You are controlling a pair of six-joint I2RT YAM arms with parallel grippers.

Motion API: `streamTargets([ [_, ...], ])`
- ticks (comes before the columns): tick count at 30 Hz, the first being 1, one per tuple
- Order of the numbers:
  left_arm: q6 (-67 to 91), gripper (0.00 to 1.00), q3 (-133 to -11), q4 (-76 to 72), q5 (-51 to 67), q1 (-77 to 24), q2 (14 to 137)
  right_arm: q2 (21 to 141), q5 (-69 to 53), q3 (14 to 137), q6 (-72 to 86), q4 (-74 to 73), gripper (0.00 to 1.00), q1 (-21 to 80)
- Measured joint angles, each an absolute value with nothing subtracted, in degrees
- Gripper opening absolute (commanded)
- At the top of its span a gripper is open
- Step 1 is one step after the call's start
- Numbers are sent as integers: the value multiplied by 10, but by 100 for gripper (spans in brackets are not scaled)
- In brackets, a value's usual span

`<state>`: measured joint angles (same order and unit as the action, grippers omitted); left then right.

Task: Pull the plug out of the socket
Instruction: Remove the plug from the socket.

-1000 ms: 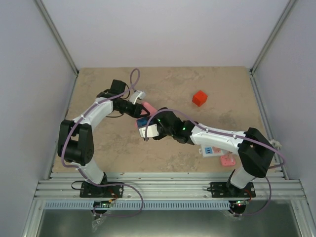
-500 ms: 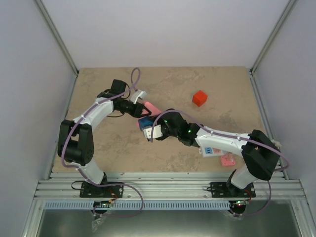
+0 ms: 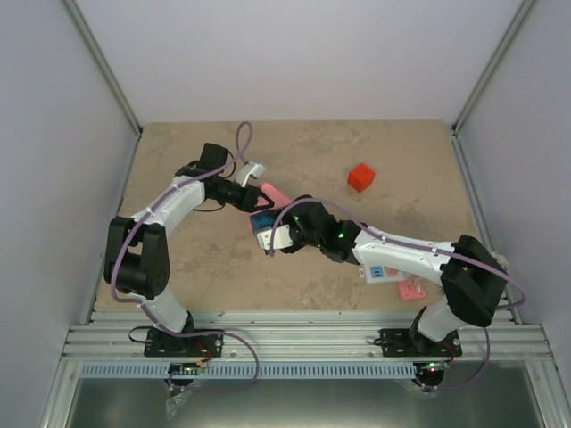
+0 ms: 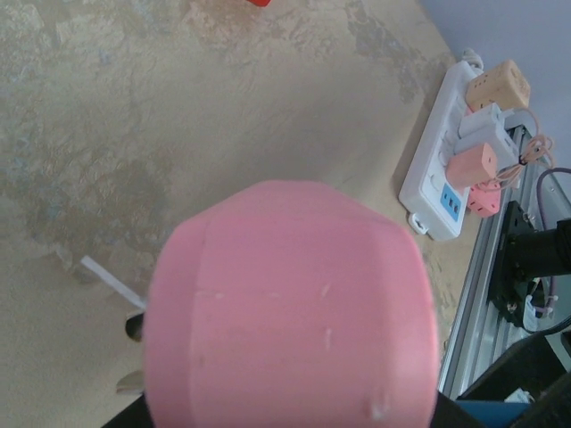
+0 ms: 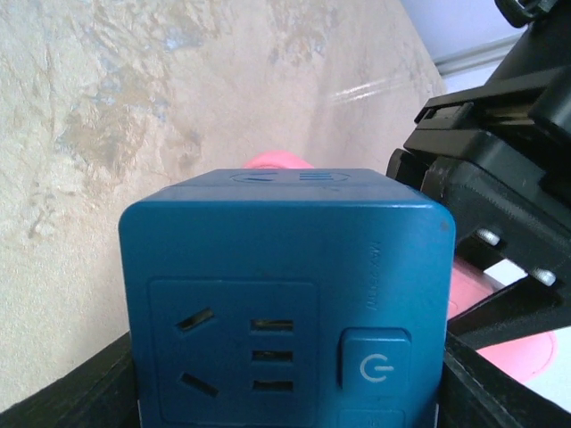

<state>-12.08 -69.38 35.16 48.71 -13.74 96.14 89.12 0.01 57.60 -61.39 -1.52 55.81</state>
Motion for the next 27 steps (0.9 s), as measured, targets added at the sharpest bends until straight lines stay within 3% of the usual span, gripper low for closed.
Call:
streamTargets([
  [13, -150, 0, -694, 365, 463, -129, 961, 935, 123, 617, -587, -36, 1, 614],
  [27, -129, 0, -694, 364, 484, -134, 961, 894, 14, 575, -600, -15, 0, 562],
])
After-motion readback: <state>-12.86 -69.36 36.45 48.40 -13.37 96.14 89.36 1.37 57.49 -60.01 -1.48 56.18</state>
